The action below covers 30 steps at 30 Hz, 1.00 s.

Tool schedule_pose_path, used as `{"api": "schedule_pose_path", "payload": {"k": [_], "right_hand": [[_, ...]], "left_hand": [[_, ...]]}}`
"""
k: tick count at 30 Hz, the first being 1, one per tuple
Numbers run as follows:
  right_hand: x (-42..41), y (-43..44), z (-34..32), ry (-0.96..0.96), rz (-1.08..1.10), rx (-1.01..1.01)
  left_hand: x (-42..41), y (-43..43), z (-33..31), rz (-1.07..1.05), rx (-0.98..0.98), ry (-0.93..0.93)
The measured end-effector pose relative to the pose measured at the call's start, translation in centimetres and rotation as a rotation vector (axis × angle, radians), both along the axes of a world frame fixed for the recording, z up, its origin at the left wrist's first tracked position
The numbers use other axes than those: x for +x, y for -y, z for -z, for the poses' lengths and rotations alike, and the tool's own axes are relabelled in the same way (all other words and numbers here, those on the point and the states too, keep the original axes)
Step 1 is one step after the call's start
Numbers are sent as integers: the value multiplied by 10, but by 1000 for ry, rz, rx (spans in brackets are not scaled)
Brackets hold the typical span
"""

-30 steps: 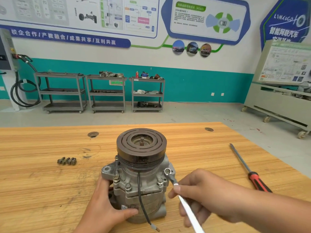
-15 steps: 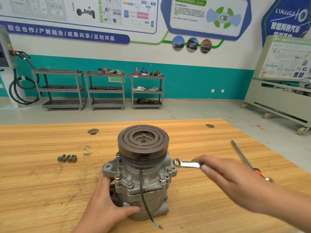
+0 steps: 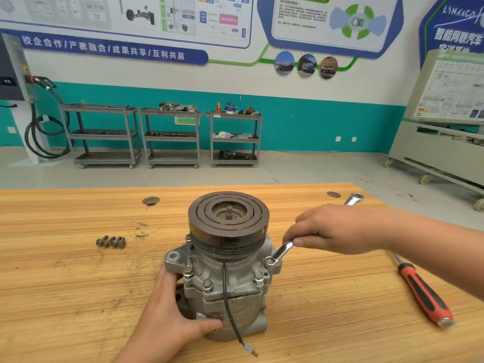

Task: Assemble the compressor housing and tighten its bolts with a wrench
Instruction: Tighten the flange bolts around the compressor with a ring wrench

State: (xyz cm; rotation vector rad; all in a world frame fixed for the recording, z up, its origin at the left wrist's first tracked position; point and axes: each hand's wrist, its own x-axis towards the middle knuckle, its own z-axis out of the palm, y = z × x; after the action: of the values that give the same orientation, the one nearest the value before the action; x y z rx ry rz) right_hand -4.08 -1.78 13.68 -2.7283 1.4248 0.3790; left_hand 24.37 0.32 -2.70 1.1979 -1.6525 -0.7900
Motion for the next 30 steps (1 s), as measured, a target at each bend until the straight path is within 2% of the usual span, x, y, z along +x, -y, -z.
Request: {"api": "schedule_pose_path", "payload": {"k": [8, 12, 15, 19, 23, 27, 30], "right_hand": [[11, 18, -10, -9, -1, 146], [5, 6, -9, 48, 113, 272], [3, -16, 5, 357, 304, 507], [25, -49, 23, 1016, 633, 998], [52, -73, 44, 1501, 763, 1041], [65, -90, 57, 1788, 703, 1155], [53, -100, 59, 1764, 663, 1220]], "left_hand": [[-1, -1, -1, -29, 6, 27], [-2, -1, -1, -28, -4, 27], [-2, 0, -1, -32, -1, 30], [-1, -1, -1, -38, 0, 35], [-1, -1, -1, -36, -35, 52], [-1, -3, -2, -21, -50, 46], [-2, -5, -4, -3, -57, 43]]}}
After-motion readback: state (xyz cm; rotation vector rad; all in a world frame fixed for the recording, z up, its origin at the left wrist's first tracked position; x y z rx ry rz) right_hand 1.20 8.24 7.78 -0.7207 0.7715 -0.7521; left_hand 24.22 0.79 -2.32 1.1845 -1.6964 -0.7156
